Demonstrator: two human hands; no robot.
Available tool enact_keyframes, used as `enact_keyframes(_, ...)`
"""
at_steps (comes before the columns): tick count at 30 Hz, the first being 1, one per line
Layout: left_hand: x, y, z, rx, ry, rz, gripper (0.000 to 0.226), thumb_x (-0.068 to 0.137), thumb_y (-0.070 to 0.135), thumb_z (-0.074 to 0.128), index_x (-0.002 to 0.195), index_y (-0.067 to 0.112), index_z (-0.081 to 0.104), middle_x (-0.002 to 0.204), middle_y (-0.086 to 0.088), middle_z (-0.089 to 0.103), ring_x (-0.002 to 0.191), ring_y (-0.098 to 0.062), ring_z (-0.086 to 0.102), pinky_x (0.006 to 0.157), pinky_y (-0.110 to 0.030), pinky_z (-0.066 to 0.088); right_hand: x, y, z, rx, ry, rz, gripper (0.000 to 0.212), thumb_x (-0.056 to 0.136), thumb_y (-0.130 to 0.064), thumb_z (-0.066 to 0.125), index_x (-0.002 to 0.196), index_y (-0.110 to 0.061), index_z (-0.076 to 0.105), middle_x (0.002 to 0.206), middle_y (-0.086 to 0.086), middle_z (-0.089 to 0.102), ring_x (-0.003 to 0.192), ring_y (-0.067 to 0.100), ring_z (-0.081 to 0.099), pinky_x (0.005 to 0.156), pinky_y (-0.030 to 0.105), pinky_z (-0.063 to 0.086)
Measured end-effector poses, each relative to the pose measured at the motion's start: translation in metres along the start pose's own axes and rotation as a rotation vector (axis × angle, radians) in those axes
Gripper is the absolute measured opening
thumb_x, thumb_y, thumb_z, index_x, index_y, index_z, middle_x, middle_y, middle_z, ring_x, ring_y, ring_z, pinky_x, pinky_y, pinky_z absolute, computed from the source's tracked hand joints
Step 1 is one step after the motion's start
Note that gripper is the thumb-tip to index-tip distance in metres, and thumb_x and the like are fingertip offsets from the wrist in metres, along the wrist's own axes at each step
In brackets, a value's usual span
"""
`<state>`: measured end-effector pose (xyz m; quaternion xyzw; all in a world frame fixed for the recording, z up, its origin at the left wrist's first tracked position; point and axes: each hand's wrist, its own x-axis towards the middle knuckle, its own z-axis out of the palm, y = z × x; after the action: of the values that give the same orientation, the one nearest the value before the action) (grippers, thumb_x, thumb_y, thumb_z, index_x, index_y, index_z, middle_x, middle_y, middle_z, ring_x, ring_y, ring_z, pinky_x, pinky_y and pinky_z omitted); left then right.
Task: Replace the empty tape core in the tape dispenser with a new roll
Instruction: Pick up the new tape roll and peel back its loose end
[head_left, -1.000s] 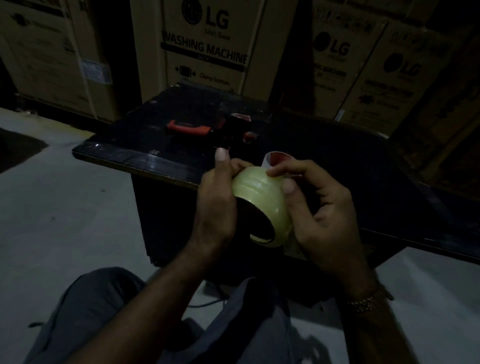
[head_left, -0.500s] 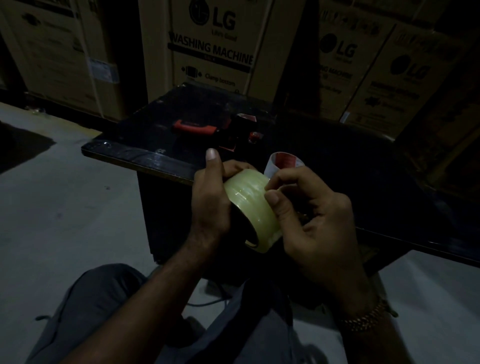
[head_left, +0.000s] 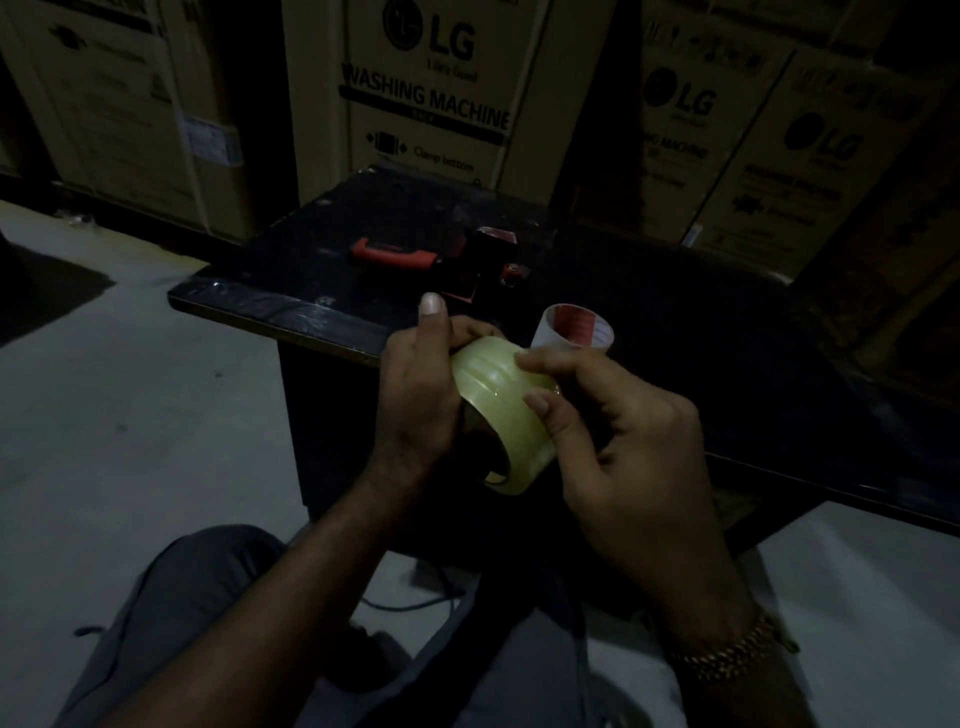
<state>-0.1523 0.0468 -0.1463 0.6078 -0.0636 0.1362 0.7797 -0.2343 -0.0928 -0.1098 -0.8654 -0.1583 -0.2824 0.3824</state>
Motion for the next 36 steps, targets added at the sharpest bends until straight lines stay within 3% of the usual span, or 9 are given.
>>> enact_keyframes(3, 0.002, -0.003, -0.001, 0.025, 0.0, 0.013, 0.071, 0.117, 0.037, 0.024, 0.072, 0.021, 0.077, 0.075, -0.007, 0.08, 0.075, -0.02, 0.077, 0.071, -0.031, 0.06, 0.001, -0.002, 0.0, 0.021, 0.038, -0.013, 0.01, 0.096, -0.006, 0.074, 0.103, -0.01, 0.08, 0.11, -0.008, 0.079, 0.106, -0.002, 0.073, 0.088, 0.016, 0.059)
enact_keyframes(8, 0.003, -0.01, -0.001, 0.009, 0.002, 0.004, 0.069, 0.11, 0.046, 0.028, 0.066, 0.029, 0.079, 0.075, -0.007, 0.079, 0.076, -0.023, 0.076, 0.077, -0.042, 0.059, 0.003, -0.005, -0.005, -0.046, -0.053, 0.019, 0.007, 0.097, -0.01, 0.073, 0.098, -0.016, 0.075, 0.091, -0.005, 0.076, 0.086, 0.008, 0.072, 0.072, 0.027, 0.058)
enact_keyframes(11, 0.002, -0.014, 0.0, -0.02, 0.001, -0.031, 0.068, 0.107, 0.051, 0.029, 0.065, 0.029, 0.079, 0.074, -0.007, 0.079, 0.076, -0.025, 0.075, 0.08, -0.049, 0.058, 0.006, -0.005, -0.006, -0.112, -0.129, 0.019, 0.008, 0.097, -0.011, 0.07, 0.096, -0.018, 0.071, 0.089, -0.009, 0.069, 0.083, 0.006, 0.066, 0.069, 0.02, 0.052)
enact_keyframes(15, 0.001, -0.016, -0.001, 0.021, -0.02, -0.048, 0.069, 0.108, 0.051, 0.028, 0.066, 0.028, 0.078, 0.075, -0.005, 0.079, 0.076, -0.02, 0.076, 0.077, -0.043, 0.059, 0.006, -0.002, -0.004, -0.147, -0.196, 0.017, 0.013, 0.098, -0.013, 0.067, 0.1, -0.024, 0.062, 0.098, -0.017, 0.06, 0.092, -0.001, 0.059, 0.073, 0.01, 0.046)
enact_keyframes(21, 0.013, -0.014, -0.006, 0.046, 0.002, -0.092, 0.069, 0.116, 0.038, 0.027, 0.069, 0.022, 0.076, 0.068, 0.002, 0.076, 0.07, -0.011, 0.072, 0.073, -0.032, 0.051, 0.008, 0.003, -0.001, -0.089, -0.099, -0.08, 0.022, 0.097, -0.008, 0.072, 0.118, -0.013, 0.078, 0.132, -0.004, 0.068, 0.126, 0.003, 0.062, 0.096, 0.027, 0.059)
enact_keyframes(27, 0.016, -0.019, -0.007, 0.014, -0.114, -0.07, 0.07, 0.112, 0.044, 0.028, 0.069, 0.021, 0.079, 0.069, -0.002, 0.077, 0.073, -0.019, 0.072, 0.077, -0.039, 0.053, 0.02, 0.001, -0.005, -0.158, -0.102, -0.171, 0.005, 0.092, -0.005, 0.077, 0.096, -0.008, 0.078, 0.108, 0.0, 0.072, 0.104, 0.008, 0.068, 0.087, 0.023, 0.057)
enact_keyframes(30, 0.017, -0.023, -0.009, 0.014, -0.121, -0.09, 0.069, 0.109, 0.048, 0.029, 0.073, 0.015, 0.078, 0.071, -0.003, 0.077, 0.073, -0.02, 0.071, 0.077, -0.039, 0.052, 0.022, -0.002, -0.006, -0.2, -0.174, -0.156, 0.006, 0.092, -0.008, 0.076, 0.096, -0.011, 0.074, 0.108, -0.003, 0.066, 0.1, 0.004, 0.062, 0.084, 0.014, 0.052)
enact_keyframes(33, 0.018, -0.024, -0.01, -0.002, -0.122, -0.116, 0.067, 0.104, 0.053, 0.031, 0.069, 0.022, 0.079, 0.072, -0.004, 0.077, 0.075, -0.021, 0.071, 0.08, -0.042, 0.051, 0.021, -0.002, -0.005, -0.223, -0.211, -0.139, 0.008, 0.092, -0.01, 0.075, 0.098, -0.014, 0.071, 0.108, -0.005, 0.061, 0.095, 0.001, 0.056, 0.081, 0.007, 0.046)
enact_keyframes(36, 0.017, -0.022, -0.01, 0.013, -0.126, -0.11, 0.073, 0.115, 0.042, 0.028, 0.066, 0.023, 0.078, 0.067, 0.0, 0.076, 0.069, -0.011, 0.071, 0.074, -0.031, 0.053, 0.02, -0.001, -0.003, -0.245, -0.177, -0.184, 0.012, 0.092, -0.005, 0.075, 0.103, -0.01, 0.074, 0.106, -0.001, 0.066, 0.095, 0.006, 0.06, 0.084, 0.009, 0.048)
